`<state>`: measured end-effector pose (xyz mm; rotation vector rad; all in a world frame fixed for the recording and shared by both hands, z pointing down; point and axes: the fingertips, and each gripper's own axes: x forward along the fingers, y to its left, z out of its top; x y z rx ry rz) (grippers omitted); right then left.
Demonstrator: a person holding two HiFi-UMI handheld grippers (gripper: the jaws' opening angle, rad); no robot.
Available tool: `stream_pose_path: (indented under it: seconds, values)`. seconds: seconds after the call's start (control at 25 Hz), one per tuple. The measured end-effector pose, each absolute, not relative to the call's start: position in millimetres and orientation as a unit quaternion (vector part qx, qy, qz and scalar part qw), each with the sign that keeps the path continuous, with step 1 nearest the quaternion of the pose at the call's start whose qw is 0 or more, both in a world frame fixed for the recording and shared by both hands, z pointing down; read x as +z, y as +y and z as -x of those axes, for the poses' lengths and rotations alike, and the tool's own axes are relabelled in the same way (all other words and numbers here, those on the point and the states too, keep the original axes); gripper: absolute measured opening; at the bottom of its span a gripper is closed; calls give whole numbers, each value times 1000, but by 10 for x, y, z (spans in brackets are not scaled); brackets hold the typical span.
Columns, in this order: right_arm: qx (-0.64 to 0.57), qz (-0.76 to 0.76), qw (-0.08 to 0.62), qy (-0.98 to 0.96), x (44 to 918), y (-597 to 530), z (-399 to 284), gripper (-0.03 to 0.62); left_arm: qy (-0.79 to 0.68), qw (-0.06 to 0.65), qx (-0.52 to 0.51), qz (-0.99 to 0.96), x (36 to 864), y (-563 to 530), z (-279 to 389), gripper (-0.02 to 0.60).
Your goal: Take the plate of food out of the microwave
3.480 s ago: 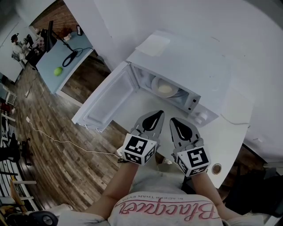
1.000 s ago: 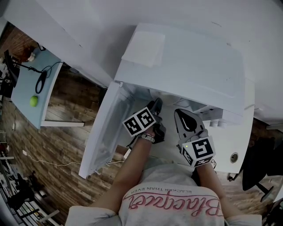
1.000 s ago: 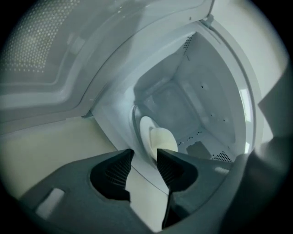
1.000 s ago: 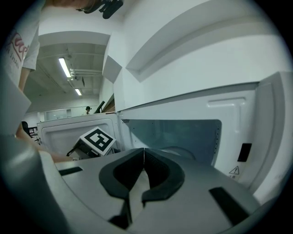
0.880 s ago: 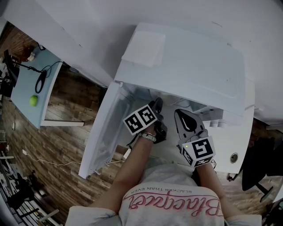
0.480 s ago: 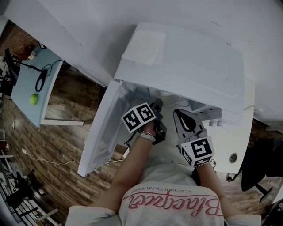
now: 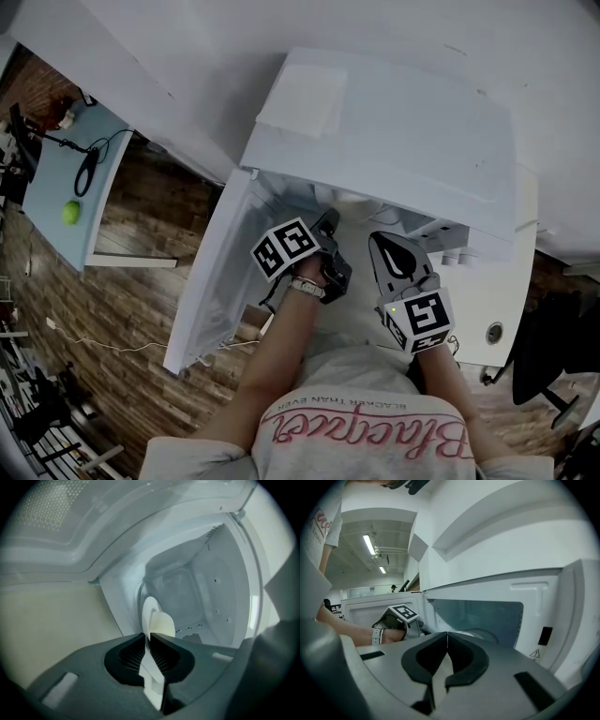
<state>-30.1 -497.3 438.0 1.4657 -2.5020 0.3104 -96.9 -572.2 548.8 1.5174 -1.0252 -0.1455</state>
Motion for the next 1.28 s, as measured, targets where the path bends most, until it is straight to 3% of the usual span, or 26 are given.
stream_pose_path:
  seconds: [0.52,1.28]
  values:
    - [103,-492,120,-856,4400,-4914,334,12,-366,637,-236,-636,5412,-5696,980,11]
    - [107,-481,109,-863,4387,-4778,254,11,-357,601,-278,-658,5279,-5505,939,12]
